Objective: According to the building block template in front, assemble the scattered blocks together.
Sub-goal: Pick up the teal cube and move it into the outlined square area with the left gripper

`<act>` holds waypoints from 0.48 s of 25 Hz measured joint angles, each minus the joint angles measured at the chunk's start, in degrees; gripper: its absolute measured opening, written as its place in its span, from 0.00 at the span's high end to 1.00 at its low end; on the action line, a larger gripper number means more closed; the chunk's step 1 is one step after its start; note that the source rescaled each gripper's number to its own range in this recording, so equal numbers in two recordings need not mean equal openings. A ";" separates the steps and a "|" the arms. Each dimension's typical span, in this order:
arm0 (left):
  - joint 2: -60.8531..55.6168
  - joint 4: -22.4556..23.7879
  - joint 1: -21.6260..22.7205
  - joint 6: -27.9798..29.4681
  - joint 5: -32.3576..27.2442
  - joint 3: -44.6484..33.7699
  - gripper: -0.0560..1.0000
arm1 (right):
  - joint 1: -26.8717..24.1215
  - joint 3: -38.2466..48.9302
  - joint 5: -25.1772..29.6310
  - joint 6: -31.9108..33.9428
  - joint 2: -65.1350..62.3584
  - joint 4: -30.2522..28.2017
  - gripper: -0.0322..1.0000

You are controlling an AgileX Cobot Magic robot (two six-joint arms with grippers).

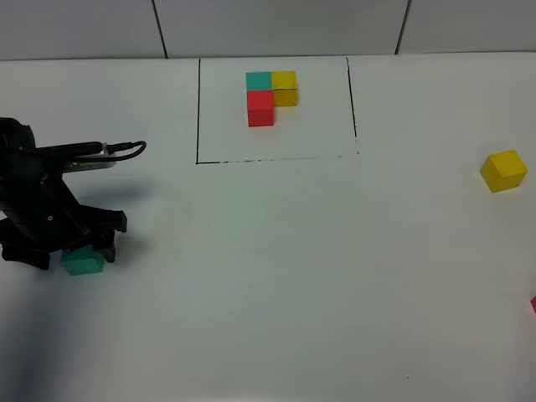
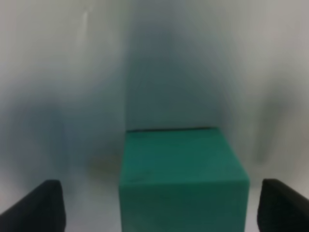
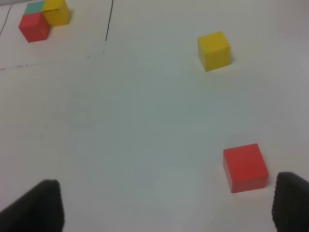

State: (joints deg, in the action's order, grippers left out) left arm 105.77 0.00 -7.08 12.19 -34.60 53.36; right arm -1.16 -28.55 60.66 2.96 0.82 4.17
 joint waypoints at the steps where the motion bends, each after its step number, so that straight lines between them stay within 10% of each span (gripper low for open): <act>1: 0.00 0.00 0.00 0.00 0.33 0.00 0.34 | 0.00 0.00 0.00 0.00 0.00 0.00 0.24; 7: 0.00 0.00 0.00 0.00 1.41 0.00 0.95 | 0.00 0.00 0.00 0.00 0.00 0.00 0.24; 12: 0.00 0.00 -0.08 -5.64 1.33 0.96 0.94 | 0.00 0.00 0.00 0.06 0.00 0.00 0.24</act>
State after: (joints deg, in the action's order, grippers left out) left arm 105.77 0.00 -7.16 6.55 -33.27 54.32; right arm -1.16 -28.55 60.66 3.02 0.82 4.17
